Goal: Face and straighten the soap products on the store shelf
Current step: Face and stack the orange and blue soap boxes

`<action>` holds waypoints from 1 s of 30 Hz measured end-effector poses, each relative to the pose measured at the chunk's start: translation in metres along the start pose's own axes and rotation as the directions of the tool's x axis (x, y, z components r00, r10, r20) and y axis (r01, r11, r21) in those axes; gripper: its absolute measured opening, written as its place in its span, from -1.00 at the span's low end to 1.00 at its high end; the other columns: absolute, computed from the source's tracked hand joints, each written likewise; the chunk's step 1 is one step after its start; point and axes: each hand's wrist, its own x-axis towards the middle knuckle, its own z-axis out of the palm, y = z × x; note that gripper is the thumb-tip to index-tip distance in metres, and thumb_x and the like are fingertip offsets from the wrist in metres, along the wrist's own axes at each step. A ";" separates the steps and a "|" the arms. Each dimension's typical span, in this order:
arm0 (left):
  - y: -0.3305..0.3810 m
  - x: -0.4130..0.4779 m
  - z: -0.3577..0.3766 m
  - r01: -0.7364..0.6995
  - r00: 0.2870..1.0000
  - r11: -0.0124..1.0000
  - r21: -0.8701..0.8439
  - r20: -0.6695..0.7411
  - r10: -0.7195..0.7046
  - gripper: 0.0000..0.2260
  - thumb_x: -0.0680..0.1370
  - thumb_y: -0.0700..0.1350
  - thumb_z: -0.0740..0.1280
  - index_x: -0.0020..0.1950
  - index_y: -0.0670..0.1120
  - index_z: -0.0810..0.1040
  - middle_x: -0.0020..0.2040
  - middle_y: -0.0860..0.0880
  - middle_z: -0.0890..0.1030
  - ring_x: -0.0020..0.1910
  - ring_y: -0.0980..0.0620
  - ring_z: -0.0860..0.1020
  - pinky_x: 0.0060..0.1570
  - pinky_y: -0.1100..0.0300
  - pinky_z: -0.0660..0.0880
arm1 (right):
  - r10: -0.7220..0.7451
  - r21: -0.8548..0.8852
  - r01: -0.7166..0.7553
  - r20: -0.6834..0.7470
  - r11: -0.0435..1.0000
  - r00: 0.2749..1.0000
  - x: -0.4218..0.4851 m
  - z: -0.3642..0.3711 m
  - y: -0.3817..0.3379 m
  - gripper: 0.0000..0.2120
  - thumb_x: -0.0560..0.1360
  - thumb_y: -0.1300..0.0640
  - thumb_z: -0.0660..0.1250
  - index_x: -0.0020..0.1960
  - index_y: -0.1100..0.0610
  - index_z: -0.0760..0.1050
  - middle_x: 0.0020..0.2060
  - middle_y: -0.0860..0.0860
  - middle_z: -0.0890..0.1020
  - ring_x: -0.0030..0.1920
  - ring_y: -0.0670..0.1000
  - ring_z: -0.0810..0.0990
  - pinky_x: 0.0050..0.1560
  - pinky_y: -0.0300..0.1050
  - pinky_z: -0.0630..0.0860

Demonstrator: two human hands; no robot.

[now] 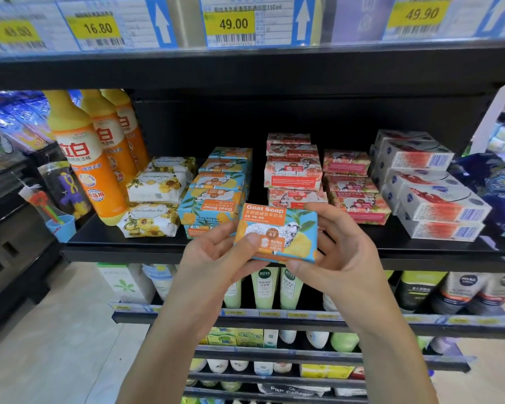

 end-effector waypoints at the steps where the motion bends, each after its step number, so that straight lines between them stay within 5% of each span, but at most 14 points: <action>1: -0.001 0.000 0.000 -0.007 1.000 1.000 0.002 0.000 0.007 -0.52 0.43 -0.08 0.45 0.33 -0.19 0.55 0.10 -0.11 0.73 0.11 -0.04 0.70 0.08 0.14 0.65 | 0.000 -0.025 0.000 0.010 1.000 1.000 0.000 -0.001 0.000 -0.36 0.37 0.52 0.47 0.36 0.14 0.43 0.19 0.05 0.66 0.25 0.09 0.63 0.07 -0.09 0.64; 9: -0.006 0.003 -0.001 -0.054 0.998 0.999 -0.008 0.017 0.054 -0.49 0.42 -0.14 0.46 0.37 -0.13 0.52 0.15 -0.11 0.72 0.15 -0.06 0.69 0.06 0.17 0.64 | -0.084 -0.249 0.089 0.032 0.965 0.996 -0.001 0.001 -0.008 -0.21 0.43 0.47 0.51 0.49 -0.07 0.35 0.32 -0.07 0.56 0.39 0.07 0.52 0.37 0.17 0.49; 15: -0.009 0.005 0.001 -0.061 0.998 0.998 -0.033 -0.025 0.061 -0.49 0.40 -0.18 0.47 0.36 -0.09 0.53 0.14 -0.11 0.72 0.16 -0.06 0.69 0.07 0.15 0.65 | -0.126 -0.461 0.137 0.055 0.877 0.991 -0.001 0.003 -0.013 -0.07 0.38 0.23 0.62 0.55 -0.21 0.20 0.38 -0.25 0.46 0.43 -0.10 0.44 0.37 -0.08 0.46; 19: -0.010 0.005 0.001 -0.063 0.998 0.998 -0.024 -0.027 0.062 -0.46 0.40 -0.18 0.48 0.39 -0.08 0.50 0.15 -0.11 0.72 0.18 -0.07 0.68 0.16 0.06 0.62 | -0.187 -0.685 0.220 0.123 0.694 0.975 0.005 0.004 -0.015 -0.20 0.37 0.09 0.64 0.50 -0.15 0.35 0.38 -0.31 0.37 0.46 -0.24 0.33 0.36 -0.42 0.28; 23: -0.011 0.006 0.002 -0.063 0.997 0.998 0.007 -0.034 0.064 -0.47 0.39 -0.16 0.49 0.36 -0.02 0.51 0.13 -0.10 0.73 0.16 -0.07 0.69 0.16 0.04 0.64 | -0.269 -0.806 0.325 0.214 0.495 0.939 0.015 0.003 -0.016 -0.30 0.37 -0.02 0.61 0.45 0.00 0.46 0.30 -0.19 0.43 0.38 -0.12 0.37 0.39 -0.29 0.30; 30: -0.007 0.011 -0.009 -0.140 0.990 0.980 0.143 0.012 0.140 -0.49 0.44 -0.08 0.60 0.35 0.03 0.54 0.15 0.01 0.72 0.18 0.03 0.67 0.16 0.15 0.61 | -0.212 -0.788 0.322 0.246 0.525 0.946 0.029 0.000 -0.028 -0.30 0.38 0.02 0.62 0.47 0.00 0.47 0.23 -0.23 0.44 0.31 -0.12 0.43 0.29 -0.17 0.44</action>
